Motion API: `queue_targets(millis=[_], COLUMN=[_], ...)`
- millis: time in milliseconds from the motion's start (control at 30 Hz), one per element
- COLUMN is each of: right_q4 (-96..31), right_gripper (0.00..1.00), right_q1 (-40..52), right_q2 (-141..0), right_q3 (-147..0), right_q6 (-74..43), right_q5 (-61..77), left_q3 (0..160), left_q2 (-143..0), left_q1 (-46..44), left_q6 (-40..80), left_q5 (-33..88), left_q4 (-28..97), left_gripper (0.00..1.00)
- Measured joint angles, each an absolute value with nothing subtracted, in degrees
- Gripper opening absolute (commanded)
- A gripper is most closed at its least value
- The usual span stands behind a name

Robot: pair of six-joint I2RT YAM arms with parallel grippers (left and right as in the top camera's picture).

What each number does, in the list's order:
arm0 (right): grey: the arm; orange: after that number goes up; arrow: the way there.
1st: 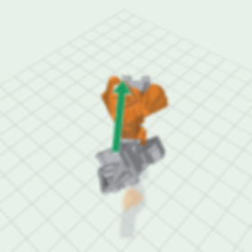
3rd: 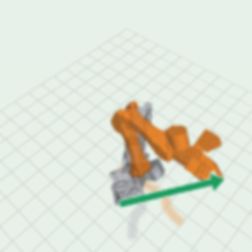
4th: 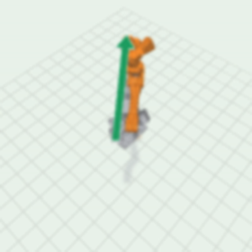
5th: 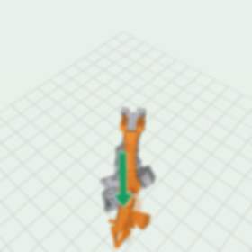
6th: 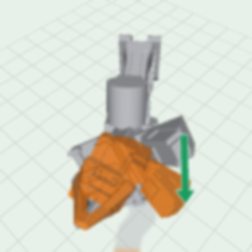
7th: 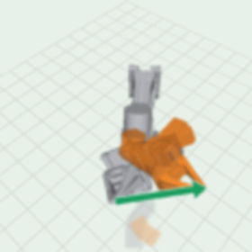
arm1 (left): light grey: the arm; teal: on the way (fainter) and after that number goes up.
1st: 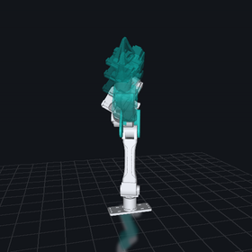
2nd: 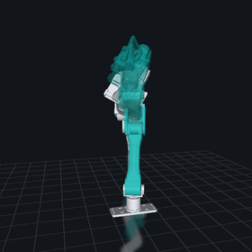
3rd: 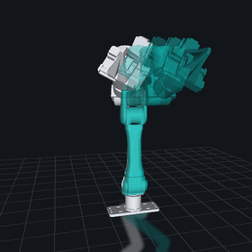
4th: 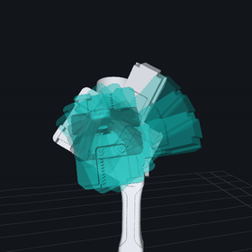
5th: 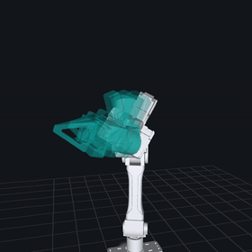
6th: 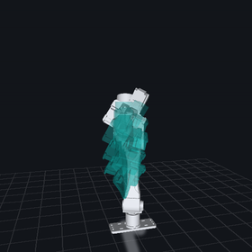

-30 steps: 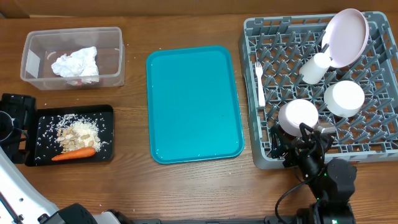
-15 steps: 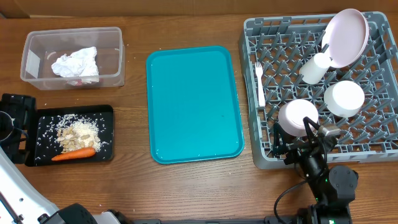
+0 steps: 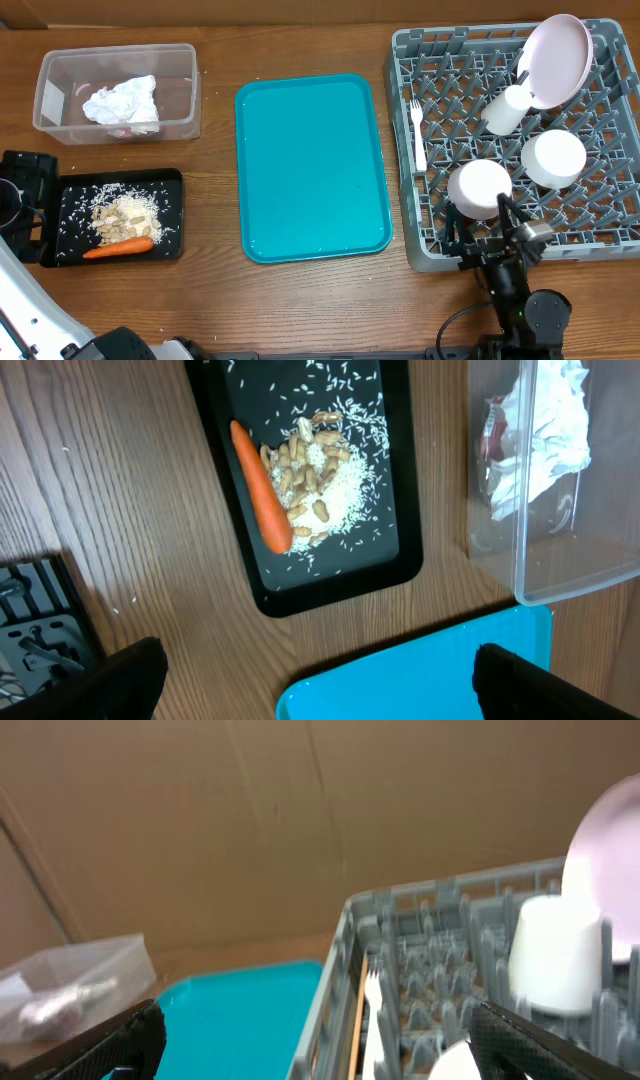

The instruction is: Sort waste into correct bins and load items into the dishwasher rack

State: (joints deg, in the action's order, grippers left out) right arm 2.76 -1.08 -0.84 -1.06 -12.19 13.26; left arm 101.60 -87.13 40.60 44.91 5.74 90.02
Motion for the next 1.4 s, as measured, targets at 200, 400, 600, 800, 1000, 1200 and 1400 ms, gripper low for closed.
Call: queue_targets(millis=[200,400,600,800,1000,1200,1400], right_q4=[10.4,10.9,2.1,-4.2,-4.2,-4.2,-4.2], right_gripper=[1.00,1.00,1.00,1.00,1.00,1.00,1.00], right_q1=[-1.1,-1.1,-1.5,-1.5,-1.5,-1.5,-1.5], right_q2=[-0.8,-0.8,-0.8,-0.7,-0.7,-0.7,-0.7], right_q3=[-1.1,-1.1,-1.1,-1.1,-1.1,-1.1,-1.1], right_q6=[-12.2,-12.1,-12.0,-12.0,-12.0,-12.0,-12.0], right_q5=[12.4,12.4,10.2,8.5,8.5,8.4,8.2], left_q3=[101.6,101.6,101.6,101.6,101.6,101.6,101.6], left_q2=[-87.1,-87.1,-87.1,-87.1,-87.1,-87.1,-87.1], left_q1=[40.6,40.6,40.6,40.6,40.6,40.6,40.6], left_q6=[44.9,44.9,44.9,44.9,44.9,44.9,44.9], left_q5=[5.7,5.7,5.7,5.7,5.7,5.7,5.7], left_q4=[90.0,90.0,90.0,90.0,90.0,90.0,90.0], left_gripper=[1.00,1.00,1.00,1.00,1.00,1.00,1.00])
